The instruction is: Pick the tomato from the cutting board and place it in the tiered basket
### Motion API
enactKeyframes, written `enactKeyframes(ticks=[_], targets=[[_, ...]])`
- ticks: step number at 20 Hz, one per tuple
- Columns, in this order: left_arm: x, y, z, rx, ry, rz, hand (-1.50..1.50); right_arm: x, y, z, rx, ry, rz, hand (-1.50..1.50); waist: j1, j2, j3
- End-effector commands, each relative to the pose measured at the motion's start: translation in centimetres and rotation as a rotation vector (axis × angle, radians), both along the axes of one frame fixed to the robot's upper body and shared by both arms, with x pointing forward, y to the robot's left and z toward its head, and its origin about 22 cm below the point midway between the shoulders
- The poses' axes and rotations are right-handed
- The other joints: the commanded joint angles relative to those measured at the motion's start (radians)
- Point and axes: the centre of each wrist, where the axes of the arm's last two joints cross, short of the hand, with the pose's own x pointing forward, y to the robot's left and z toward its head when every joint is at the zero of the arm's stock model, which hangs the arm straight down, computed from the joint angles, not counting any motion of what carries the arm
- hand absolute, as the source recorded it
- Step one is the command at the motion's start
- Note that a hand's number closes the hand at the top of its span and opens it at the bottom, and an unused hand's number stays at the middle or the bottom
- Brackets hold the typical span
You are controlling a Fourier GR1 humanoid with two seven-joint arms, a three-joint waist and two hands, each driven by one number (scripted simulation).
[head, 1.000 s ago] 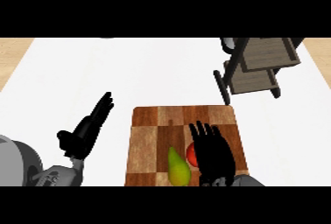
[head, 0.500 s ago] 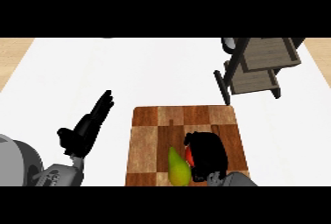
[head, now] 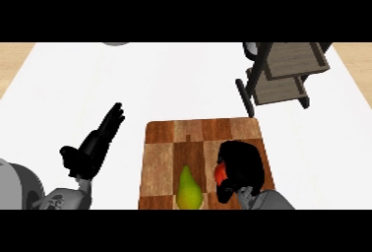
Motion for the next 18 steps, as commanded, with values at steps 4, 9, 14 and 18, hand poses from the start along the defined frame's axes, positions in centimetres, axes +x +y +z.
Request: enactKeyframes(ticks=[4,9,14,18], targets=[[-1.6,3.1,-1.1,0.023,0.049,0.135,0.00,2.1,-10.6,0.3,-0.126,0.033,-0.852,1.50,-0.151,-0.032,-0.010],[-1.8,2.9,-1.0,0.016,0.041,0.129,0.00,1.5,-13.5,4.3,-0.163,-0.090,-1.060,1.50,-0.128,-0.035,-0.012],[-1.4,3.1,-0.7,0.012,0.036,0.118,0.00,0.2,-13.4,12.2,0.017,-0.414,-1.126,1.50,-0.101,-0.035,-0.012],[-1.2,2.0,-0.1,0.018,0.021,0.050,0.00,-1.1,-12.6,18.4,0.069,-0.688,-1.146,1.50,-0.038,-0.024,-0.010]])
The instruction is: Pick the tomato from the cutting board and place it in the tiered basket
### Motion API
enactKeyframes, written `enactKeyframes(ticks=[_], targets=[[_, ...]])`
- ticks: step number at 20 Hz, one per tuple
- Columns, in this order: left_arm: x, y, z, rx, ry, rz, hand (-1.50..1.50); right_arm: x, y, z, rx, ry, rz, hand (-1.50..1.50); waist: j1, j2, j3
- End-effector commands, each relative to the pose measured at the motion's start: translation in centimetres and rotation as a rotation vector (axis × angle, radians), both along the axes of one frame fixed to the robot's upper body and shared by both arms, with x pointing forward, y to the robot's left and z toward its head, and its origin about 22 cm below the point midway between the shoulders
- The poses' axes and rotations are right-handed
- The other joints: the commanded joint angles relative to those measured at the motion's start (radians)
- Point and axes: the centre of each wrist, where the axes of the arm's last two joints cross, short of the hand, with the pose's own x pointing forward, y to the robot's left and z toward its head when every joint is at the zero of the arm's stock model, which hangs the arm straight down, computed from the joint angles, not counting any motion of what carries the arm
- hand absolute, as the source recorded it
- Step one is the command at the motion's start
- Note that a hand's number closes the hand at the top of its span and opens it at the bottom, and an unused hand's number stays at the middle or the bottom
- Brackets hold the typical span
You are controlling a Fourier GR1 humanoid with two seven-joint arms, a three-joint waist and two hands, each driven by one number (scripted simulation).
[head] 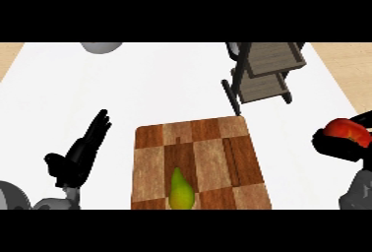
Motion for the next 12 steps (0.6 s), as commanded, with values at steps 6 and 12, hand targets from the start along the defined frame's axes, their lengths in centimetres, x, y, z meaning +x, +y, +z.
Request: enactKeyframes(ticks=[6,12], targets=[[0.9,-2.1,0.3,-0.010,-0.023,-0.088,0.00,-1.0,2.3,10.1,-0.030,-0.166,-0.227,1.50,0.081,0.019,-0.001],[1.5,-2.8,0.5,0.001,-0.015,-0.124,0.00,1.9,3.1,15.3,-0.028,-0.228,-0.250,1.50,0.114,0.027,0.001]])
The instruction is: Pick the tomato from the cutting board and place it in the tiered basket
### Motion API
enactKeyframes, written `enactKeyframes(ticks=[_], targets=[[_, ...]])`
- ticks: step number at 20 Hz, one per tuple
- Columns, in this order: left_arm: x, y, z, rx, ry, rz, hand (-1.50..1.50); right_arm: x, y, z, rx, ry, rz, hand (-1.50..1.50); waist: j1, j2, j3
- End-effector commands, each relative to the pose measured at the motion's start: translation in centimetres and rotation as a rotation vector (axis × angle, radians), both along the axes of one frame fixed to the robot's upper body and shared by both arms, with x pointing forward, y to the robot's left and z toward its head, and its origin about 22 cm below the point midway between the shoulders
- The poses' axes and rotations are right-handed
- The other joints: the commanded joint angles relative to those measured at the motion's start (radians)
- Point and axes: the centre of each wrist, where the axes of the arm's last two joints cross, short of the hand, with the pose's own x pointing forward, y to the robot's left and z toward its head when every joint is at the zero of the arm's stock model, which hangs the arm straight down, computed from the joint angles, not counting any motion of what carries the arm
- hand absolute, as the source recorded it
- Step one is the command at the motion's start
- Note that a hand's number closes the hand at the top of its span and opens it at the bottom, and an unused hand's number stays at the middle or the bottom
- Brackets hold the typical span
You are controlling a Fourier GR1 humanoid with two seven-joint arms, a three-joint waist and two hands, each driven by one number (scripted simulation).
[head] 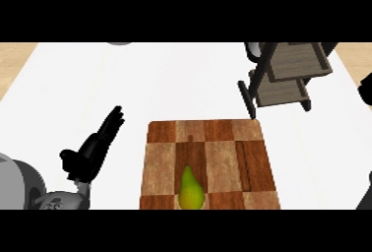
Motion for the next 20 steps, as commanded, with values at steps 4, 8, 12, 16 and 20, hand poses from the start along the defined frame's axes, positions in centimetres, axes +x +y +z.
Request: enactKeyframes(ticks=[4,8,12,16,20], targets=[[0.8,-1.0,0.4,-0.010,-0.007,-0.041,0.00,3.7,0.5,7.7,0.155,0.117,-0.185,1.50,0.036,0.010,0.003],[1.2,-1.5,1.0,0.000,-0.027,-0.057,0.00,6.1,-0.3,12.1,0.186,0.118,-0.205,1.50,0.056,0.018,0.006],[1.3,-1.2,0.6,-0.005,-0.020,-0.055,0.00,8.9,-1.2,14.9,0.237,0.144,-0.188,1.50,0.068,0.029,0.008],[1.6,-2.0,0.8,-0.006,-0.031,-0.070,0.00,11.6,-2.9,16.5,0.256,0.201,-0.170,1.50,0.068,0.035,0.009],[1.9,-2.3,1.3,-0.003,-0.044,-0.076,0.00,14.7,-4.4,14.9,0.291,0.213,-0.158,1.50,0.072,0.038,0.011]])
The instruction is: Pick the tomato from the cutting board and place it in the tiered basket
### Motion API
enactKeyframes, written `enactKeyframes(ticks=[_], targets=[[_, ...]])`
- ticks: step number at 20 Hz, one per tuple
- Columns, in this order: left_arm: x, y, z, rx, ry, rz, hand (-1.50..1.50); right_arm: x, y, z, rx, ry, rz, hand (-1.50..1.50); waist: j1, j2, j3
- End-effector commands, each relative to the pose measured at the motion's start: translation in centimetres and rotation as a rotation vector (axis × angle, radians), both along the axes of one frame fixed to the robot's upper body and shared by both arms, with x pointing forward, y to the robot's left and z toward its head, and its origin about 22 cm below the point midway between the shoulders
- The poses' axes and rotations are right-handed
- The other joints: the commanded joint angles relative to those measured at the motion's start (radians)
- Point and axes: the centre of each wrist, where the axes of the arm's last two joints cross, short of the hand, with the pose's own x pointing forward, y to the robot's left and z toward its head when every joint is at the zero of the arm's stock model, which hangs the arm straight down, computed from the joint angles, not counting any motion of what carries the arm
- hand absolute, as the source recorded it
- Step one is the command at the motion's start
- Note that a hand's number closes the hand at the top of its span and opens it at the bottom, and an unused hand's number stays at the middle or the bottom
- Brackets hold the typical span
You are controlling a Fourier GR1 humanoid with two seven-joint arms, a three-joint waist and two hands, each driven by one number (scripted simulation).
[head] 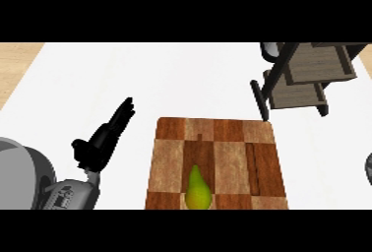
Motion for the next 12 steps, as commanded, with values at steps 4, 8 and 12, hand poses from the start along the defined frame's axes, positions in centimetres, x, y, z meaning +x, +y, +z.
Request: enactKeyframes(ticks=[4,8,12], targets=[[-0.3,-0.2,0.1,-0.027,0.004,-0.016,0.00,4.4,-1.2,-1.5,0.126,0.019,-0.077,1.50,0.008,0.004,0.002],[0.2,-0.6,-0.6,-0.010,-0.010,-0.022,0.00,5.3,-2.3,-1.6,0.181,-0.018,-0.045,1.50,0.003,0.009,0.002],[0.3,-0.5,0.3,-0.007,-0.015,-0.023,0.00,6.1,-2.9,-2.2,0.253,-0.088,-0.062,1.50,0.023,0.014,0.002]])
